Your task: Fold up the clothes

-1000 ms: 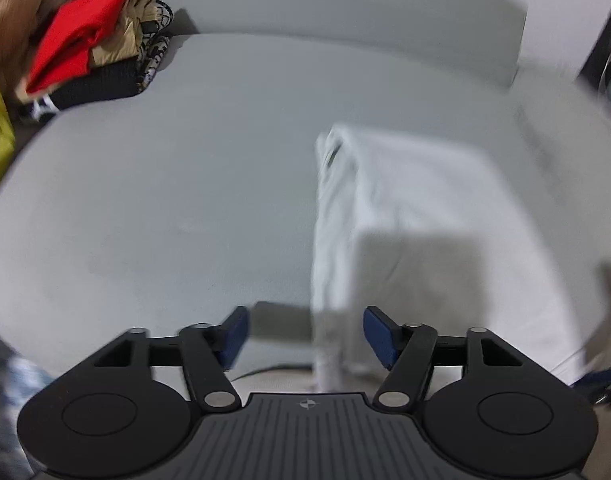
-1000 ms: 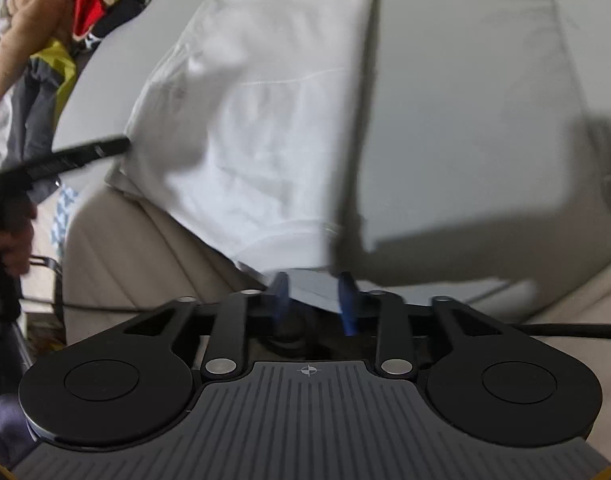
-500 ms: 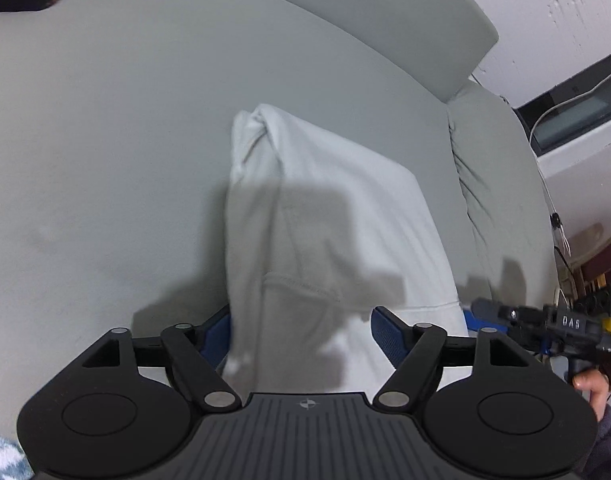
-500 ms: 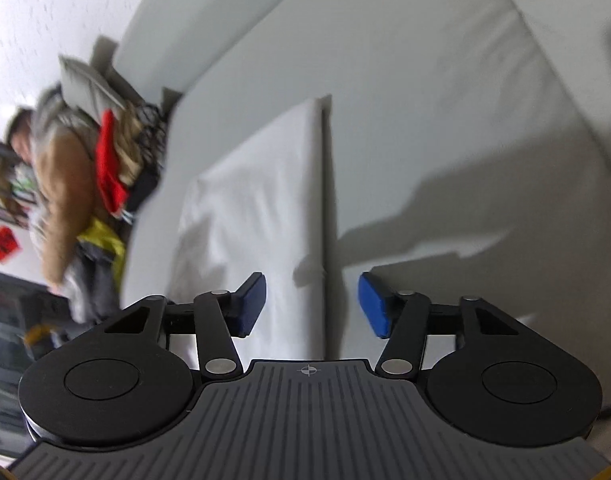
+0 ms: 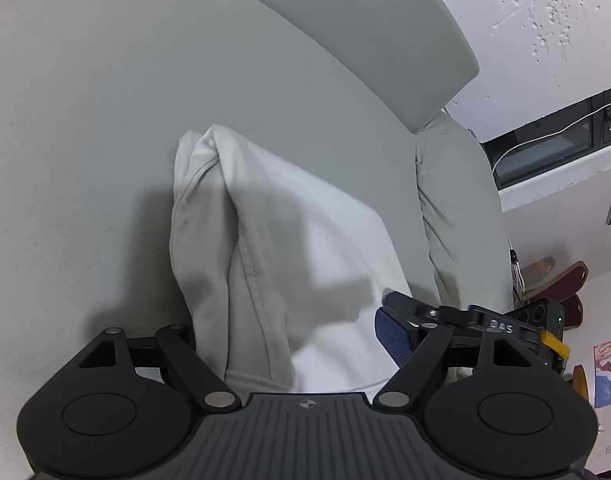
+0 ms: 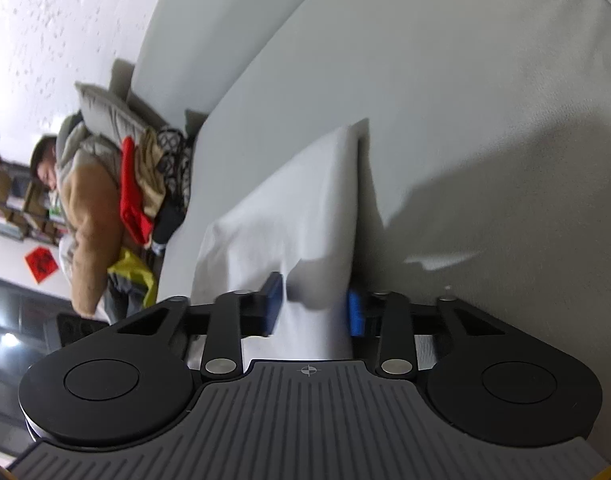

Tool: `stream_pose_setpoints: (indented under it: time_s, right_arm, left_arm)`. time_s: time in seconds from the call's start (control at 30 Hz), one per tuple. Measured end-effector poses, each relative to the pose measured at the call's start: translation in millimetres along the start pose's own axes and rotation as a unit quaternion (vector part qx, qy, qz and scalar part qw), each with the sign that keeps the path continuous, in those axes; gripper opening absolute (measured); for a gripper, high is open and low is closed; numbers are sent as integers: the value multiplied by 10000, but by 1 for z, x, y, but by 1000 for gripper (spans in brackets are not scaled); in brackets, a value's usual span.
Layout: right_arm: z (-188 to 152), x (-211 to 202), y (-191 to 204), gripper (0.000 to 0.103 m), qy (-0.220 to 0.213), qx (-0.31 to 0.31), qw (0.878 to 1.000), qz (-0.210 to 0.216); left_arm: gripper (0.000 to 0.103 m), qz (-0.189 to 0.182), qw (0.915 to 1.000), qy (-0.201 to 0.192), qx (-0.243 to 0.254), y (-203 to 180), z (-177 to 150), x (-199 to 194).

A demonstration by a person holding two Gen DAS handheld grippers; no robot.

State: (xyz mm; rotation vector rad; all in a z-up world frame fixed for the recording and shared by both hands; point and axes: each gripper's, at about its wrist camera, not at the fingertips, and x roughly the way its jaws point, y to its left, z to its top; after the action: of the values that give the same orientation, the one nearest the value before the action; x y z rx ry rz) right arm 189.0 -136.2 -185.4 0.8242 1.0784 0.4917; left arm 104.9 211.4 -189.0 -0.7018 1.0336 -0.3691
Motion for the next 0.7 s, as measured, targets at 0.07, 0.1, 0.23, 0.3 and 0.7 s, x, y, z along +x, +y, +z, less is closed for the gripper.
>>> stream_pose_setpoints:
  time_s: [0.07, 0.1, 0.23, 0.3, 0.7]
  right_arm:
    - [0, 0, -1, 25, -55, 87, 9999, -65]
    - [-1, 0, 2, 15, -71, 64, 9998, -169]
    - [-8, -1, 23, 10, -155, -436, 9961, -755]
    - [-12, -1, 37, 10, -174, -807, 9908, -1077]
    - [-40, -36, 93, 7, -875, -1825, 9653, -1648]
  left_arm:
    - [63, 140, 9999, -31, 32, -5, 0, 2]
    - [47, 231, 9997, -52, 42, -8, 0, 2]
    - [14, 792, 9966, -203, 127, -18, -6, -2]
    - [14, 902, 9953, -302, 195, -22, -10, -5]
    - [9, 2078, 9547, -1031, 1862, -91, -44, -36]
